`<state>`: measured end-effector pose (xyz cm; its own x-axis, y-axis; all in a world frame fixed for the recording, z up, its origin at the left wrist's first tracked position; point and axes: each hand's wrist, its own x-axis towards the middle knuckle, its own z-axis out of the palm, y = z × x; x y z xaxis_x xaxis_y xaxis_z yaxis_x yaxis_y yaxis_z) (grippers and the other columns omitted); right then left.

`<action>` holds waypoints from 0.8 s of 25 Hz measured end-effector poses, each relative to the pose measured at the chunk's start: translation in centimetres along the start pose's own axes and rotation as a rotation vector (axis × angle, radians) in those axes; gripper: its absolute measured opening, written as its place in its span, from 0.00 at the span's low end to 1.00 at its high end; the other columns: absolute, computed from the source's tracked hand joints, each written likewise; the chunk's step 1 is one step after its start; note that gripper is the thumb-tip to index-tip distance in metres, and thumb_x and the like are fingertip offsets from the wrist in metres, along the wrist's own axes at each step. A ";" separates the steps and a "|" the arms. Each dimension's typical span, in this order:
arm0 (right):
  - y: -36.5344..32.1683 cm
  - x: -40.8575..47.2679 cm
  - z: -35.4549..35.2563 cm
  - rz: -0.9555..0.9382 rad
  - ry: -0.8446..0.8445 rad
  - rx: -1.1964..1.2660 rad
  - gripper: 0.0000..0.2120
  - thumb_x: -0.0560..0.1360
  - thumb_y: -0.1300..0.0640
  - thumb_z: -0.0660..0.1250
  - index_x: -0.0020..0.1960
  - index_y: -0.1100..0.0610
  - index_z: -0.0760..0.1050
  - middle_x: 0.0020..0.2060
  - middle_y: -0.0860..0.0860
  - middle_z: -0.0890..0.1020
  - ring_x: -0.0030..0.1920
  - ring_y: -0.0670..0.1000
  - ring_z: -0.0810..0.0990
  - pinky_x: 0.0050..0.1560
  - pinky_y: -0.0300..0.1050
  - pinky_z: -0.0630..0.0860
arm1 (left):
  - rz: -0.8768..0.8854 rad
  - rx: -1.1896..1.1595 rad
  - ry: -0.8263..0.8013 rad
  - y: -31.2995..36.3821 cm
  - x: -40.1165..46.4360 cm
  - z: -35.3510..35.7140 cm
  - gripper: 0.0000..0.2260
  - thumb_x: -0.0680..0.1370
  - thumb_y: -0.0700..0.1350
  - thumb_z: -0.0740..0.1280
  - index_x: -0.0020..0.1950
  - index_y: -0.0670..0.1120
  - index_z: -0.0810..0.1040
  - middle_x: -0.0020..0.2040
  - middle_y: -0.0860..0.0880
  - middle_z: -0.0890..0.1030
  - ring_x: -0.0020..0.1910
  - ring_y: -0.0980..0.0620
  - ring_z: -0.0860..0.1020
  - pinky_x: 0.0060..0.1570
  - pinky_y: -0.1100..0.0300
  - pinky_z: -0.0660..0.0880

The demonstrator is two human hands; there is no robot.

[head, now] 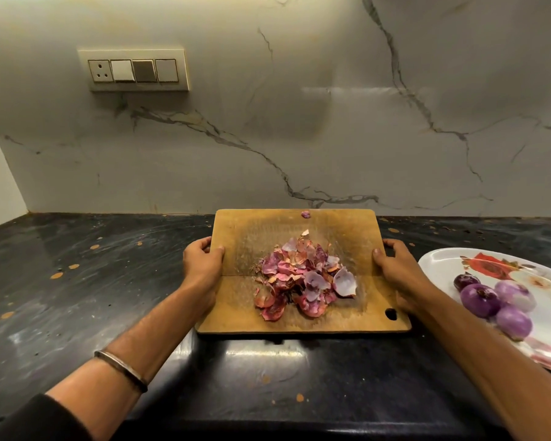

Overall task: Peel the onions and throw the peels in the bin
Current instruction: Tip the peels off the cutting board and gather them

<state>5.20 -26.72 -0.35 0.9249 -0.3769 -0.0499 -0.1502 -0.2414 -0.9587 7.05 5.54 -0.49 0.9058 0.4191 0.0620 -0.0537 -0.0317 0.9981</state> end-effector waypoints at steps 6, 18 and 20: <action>0.1 0.6 0.2 -0.074 0.136 0.056 0.15 0.83 0.49 0.61 0.62 0.57 0.77 0.56 0.55 0.82 0.53 0.56 0.81 0.56 0.56 0.79 | 0.008 0.161 -0.020 1.2 0.1 0.0 0.16 0.83 0.52 0.61 0.65 0.44 0.74 0.53 0.48 0.79 0.51 0.48 0.77 0.50 0.50 0.75; -1.1 0.3 0.2 -0.187 0.201 0.180 0.17 0.83 0.49 0.61 0.68 0.56 0.73 0.60 0.52 0.80 0.58 0.55 0.79 0.60 0.56 0.77 | 0.199 0.159 0.013 2.1 0.4 0.6 0.13 0.82 0.55 0.62 0.59 0.48 0.71 0.53 0.49 0.77 0.47 0.54 0.75 0.46 0.54 0.72; -1.2 0.3 0.2 -0.217 0.218 0.192 0.17 0.83 0.49 0.60 0.69 0.55 0.73 0.61 0.52 0.80 0.58 0.55 0.79 0.61 0.57 0.77 | 0.237 0.147 0.022 2.3 0.5 0.6 0.11 0.82 0.55 0.62 0.58 0.49 0.71 0.54 0.48 0.78 0.48 0.52 0.76 0.48 0.53 0.74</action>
<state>5.74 -26.40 0.71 0.8286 -0.5222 0.2020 0.1293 -0.1725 -0.9765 7.65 5.13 1.81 0.8656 0.4040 0.2958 -0.2003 -0.2621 0.9440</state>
